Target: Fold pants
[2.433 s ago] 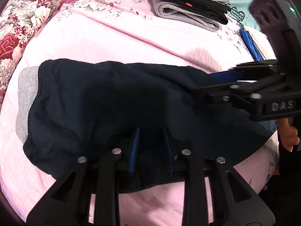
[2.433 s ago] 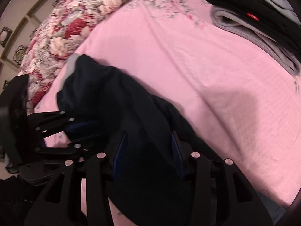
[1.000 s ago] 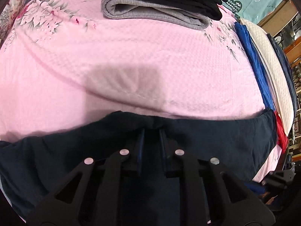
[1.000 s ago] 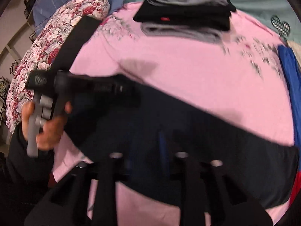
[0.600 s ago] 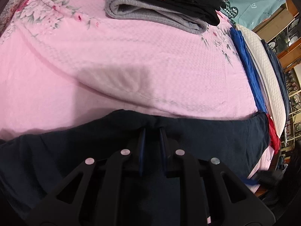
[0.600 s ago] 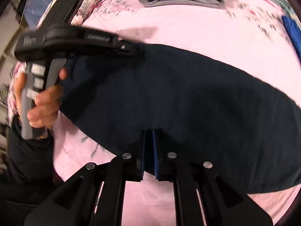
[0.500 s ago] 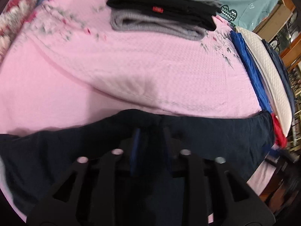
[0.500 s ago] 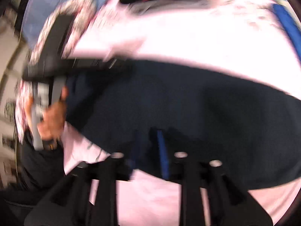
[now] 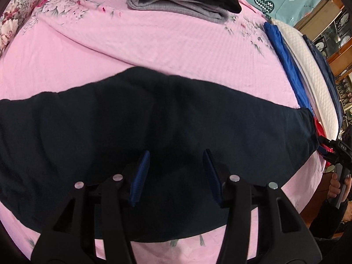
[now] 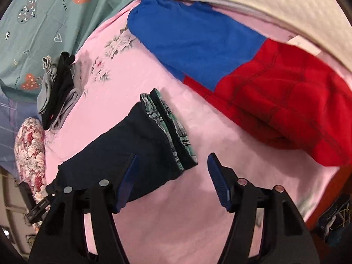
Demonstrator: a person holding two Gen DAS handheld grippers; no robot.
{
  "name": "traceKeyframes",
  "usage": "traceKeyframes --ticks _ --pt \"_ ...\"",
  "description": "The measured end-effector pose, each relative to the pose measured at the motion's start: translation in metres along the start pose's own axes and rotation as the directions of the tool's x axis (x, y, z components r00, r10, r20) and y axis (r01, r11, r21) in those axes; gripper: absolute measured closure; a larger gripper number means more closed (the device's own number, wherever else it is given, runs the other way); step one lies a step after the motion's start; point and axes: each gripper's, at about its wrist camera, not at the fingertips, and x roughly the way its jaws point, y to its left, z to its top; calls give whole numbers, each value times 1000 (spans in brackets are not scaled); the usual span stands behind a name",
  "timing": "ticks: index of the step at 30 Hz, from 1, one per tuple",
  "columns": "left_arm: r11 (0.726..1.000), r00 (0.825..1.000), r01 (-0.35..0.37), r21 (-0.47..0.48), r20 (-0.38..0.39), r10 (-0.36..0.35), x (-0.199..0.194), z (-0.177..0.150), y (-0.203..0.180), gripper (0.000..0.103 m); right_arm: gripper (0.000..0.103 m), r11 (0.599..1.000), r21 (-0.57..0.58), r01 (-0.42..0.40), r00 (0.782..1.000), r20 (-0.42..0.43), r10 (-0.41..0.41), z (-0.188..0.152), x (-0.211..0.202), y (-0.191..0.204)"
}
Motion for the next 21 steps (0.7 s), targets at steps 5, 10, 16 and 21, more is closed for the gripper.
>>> traceKeyframes --ticks 5,10,16,21 --pt "1000 1000 -26 3 0 26 0 -5 -7 52 38 999 -40 6 998 -68 -8 7 18 -4" --pt "999 999 -40 -5 12 40 0 -7 -8 51 24 989 -145 -39 994 -105 24 17 30 12" --pt "999 999 -42 -11 -2 42 -2 -6 -8 51 81 968 -234 -89 987 -150 54 31 53 32" --pt "998 1000 -2 59 8 1 -16 0 -34 53 90 967 -246 -64 995 -91 43 24 40 43"
